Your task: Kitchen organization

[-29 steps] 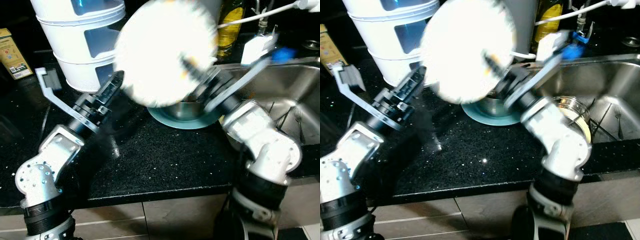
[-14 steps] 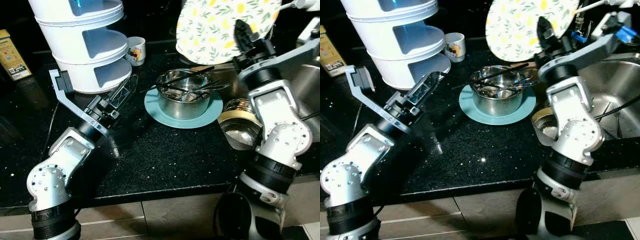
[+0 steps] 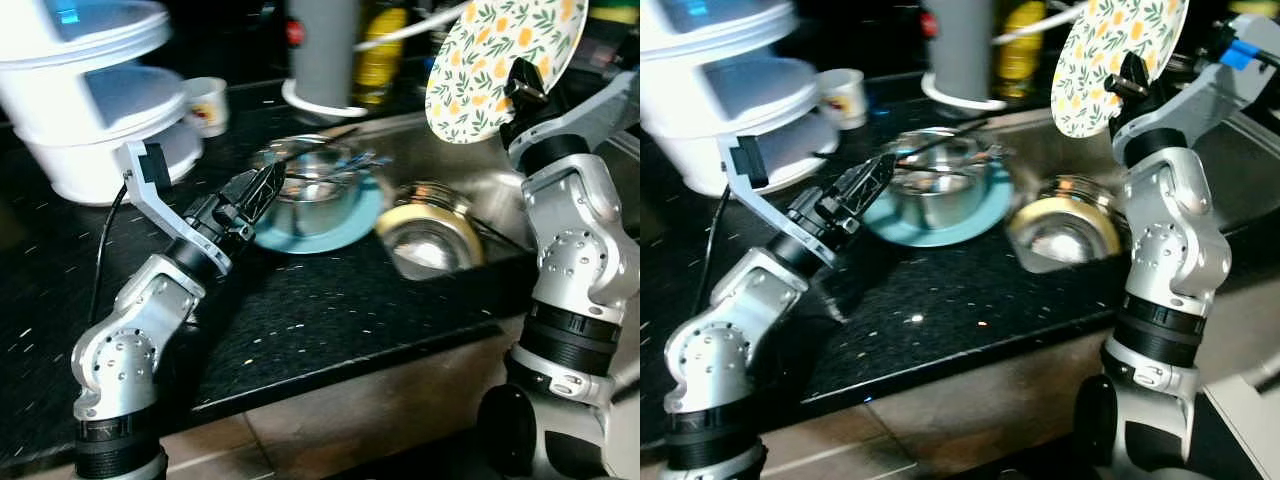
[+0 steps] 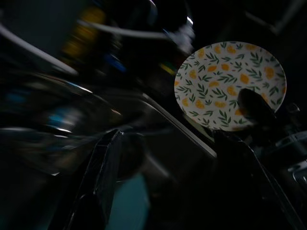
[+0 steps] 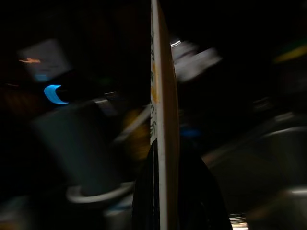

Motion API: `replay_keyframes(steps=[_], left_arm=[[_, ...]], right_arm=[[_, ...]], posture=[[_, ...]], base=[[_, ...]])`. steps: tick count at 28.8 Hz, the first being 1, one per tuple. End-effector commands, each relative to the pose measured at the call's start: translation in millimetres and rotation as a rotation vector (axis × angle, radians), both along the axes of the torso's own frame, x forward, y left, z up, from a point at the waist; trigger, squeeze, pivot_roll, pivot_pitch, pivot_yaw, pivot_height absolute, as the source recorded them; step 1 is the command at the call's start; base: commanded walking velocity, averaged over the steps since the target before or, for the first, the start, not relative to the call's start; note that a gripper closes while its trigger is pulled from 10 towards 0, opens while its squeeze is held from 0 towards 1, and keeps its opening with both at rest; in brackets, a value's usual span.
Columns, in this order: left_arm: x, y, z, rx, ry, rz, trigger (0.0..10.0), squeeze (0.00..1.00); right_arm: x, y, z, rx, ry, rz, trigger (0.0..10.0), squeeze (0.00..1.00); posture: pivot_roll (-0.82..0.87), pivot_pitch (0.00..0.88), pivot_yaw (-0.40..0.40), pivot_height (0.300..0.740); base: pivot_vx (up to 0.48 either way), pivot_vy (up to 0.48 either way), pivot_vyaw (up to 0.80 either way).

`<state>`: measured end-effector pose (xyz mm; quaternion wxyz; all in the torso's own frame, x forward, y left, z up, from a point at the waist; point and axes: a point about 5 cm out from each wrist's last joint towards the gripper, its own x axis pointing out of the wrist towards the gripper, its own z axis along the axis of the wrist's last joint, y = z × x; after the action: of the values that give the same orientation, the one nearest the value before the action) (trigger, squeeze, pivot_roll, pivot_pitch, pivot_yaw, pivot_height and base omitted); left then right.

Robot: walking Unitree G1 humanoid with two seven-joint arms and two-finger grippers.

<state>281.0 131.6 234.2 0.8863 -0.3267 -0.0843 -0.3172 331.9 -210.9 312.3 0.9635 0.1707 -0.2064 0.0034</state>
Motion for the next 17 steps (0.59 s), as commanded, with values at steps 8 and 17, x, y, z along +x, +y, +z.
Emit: replay_keyframes(steps=[8, 17], left_arm=[[-0.9, 1.1, -0.3, 0.033, -0.037, 0.033, 10.0, 0.00], [-0.7, -4.9, -0.7, 0.062, -0.060, 0.041, 10.0, 0.00]], right_arm=[[11.2, 31.2, -25.9, -0.311, 0.103, -0.010, 10.0, 0.00], [15.7, 79.8, -66.5, -0.480, 0.226, 0.141, 10.0, 0.00]], posture=[[0.02, 0.011, -0.010, 0.740], [0.03, 0.008, -0.014, 0.740]], base=[[0.000, 0.000, -0.80], [0.000, 0.000, -0.62]])
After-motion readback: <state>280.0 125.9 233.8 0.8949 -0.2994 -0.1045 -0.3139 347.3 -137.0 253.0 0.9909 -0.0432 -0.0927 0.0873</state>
